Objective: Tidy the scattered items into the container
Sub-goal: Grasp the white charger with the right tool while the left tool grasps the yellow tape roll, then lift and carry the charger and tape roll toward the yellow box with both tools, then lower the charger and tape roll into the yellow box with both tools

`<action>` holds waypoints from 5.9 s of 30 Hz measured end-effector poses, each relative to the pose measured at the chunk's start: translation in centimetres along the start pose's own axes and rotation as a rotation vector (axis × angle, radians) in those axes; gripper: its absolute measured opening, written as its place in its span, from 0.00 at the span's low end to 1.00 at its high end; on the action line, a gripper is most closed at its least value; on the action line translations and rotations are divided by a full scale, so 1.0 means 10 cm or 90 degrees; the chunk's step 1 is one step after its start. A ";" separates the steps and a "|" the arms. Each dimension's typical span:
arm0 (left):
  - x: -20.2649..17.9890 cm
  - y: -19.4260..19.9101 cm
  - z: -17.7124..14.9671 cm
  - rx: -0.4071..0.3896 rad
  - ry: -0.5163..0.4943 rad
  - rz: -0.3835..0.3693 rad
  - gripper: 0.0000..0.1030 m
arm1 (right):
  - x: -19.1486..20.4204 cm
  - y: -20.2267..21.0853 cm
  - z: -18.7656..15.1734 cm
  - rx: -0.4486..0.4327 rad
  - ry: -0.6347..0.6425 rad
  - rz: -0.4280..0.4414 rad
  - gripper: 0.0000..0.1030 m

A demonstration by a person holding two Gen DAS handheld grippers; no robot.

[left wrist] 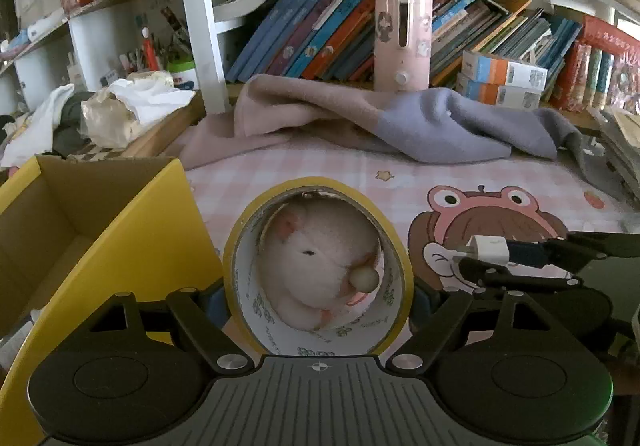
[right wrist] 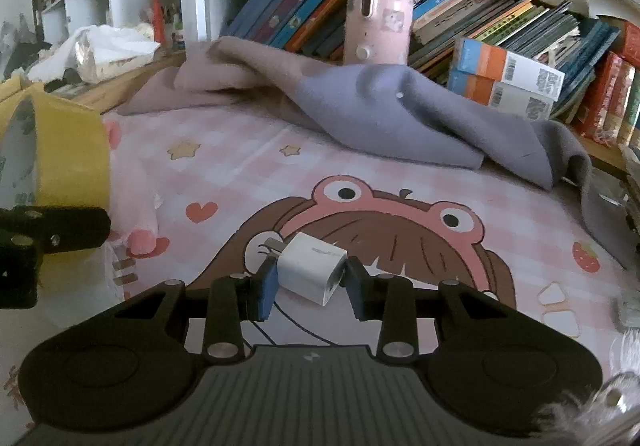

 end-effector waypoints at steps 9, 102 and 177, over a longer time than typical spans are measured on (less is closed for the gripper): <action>-0.08 0.26 -0.06 -0.024 -0.026 -0.020 0.81 | 0.00 0.26 -0.01 -0.010 -0.018 0.008 0.33; 1.54 2.34 -1.93 -0.060 -0.120 -0.302 0.81 | 2.60 2.67 -1.41 -0.021 -0.061 -0.080 0.33; 2.65 0.58 -0.13 -0.023 -0.075 -0.062 0.81 | 3.00 0.67 0.93 -0.032 0.146 0.029 0.33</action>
Point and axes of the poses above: each gripper's, at about its wrist camera, not at the fingertips, and y roughly against the way its jaws point, x to its left, z to its top, the point moved 10 cm from there along -y, roughly the way its jaws point, and after that the axes turned 14 degrees about x, right-handed, at the moved point
